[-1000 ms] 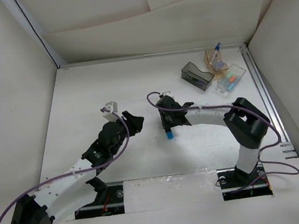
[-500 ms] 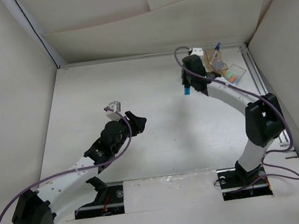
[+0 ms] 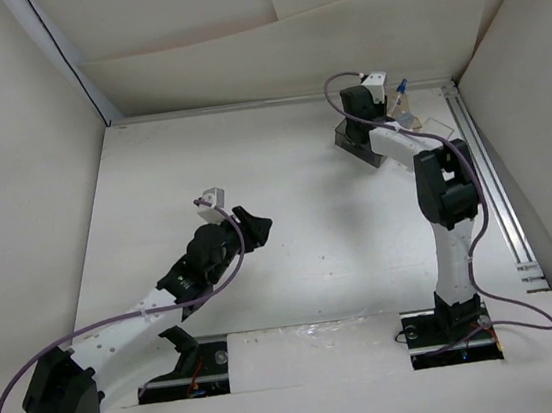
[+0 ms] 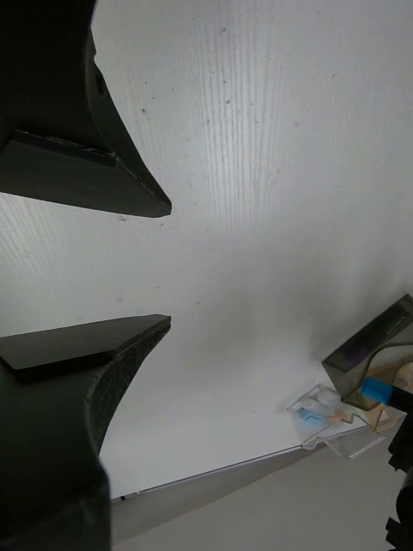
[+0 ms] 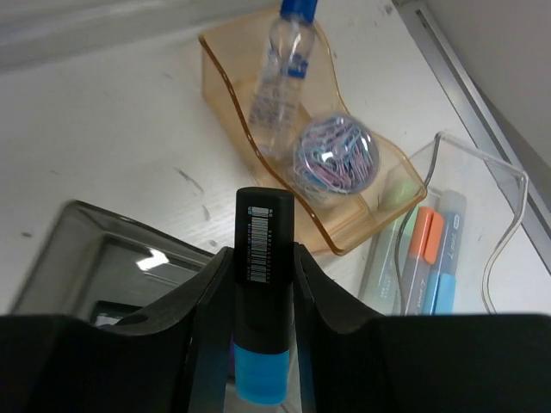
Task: Sort the stationery into containers
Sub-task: Place the pen in the storage box.
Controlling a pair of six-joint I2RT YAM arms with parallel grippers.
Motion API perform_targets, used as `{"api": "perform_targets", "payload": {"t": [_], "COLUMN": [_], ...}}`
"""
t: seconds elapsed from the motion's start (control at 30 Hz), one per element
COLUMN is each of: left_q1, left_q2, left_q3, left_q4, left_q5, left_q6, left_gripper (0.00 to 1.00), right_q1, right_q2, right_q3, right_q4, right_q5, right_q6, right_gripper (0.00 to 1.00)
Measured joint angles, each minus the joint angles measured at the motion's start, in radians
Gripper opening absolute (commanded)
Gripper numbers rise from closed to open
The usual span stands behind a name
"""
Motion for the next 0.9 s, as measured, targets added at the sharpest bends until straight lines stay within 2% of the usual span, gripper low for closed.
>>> {"api": "perform_targets", "payload": {"t": [0.1, 0.4, 0.67, 0.73, 0.9], "left_q1": [0.000, 0.000, 0.000, 0.000, 0.000], "left_q2": [0.006, 0.028, 0.028, 0.028, 0.011], "left_q3": [-0.006, -0.006, -0.014, -0.017, -0.019], "left_q4": [0.000, 0.005, 0.013, 0.013, 0.012], "left_q5": [0.000, 0.007, 0.009, 0.011, 0.014], "left_q6": [0.000, 0.000, 0.000, 0.000, 0.000], "left_gripper": [0.46, 0.46, 0.46, 0.46, 0.46], "right_q1": [-0.006, -0.014, -0.012, -0.011, 0.006], "right_q2": [0.051, 0.050, 0.038, 0.035, -0.003], "right_q3": [0.000, -0.005, -0.066, -0.076, -0.115], "right_q4": [-0.005, 0.033, 0.056, 0.056, 0.056], "right_q5": [0.026, 0.080, 0.095, 0.096, 0.096], "right_q6": [-0.016, -0.019, -0.018, -0.018, -0.014], "right_gripper": [0.06, 0.07, 0.27, 0.34, 0.44]}}
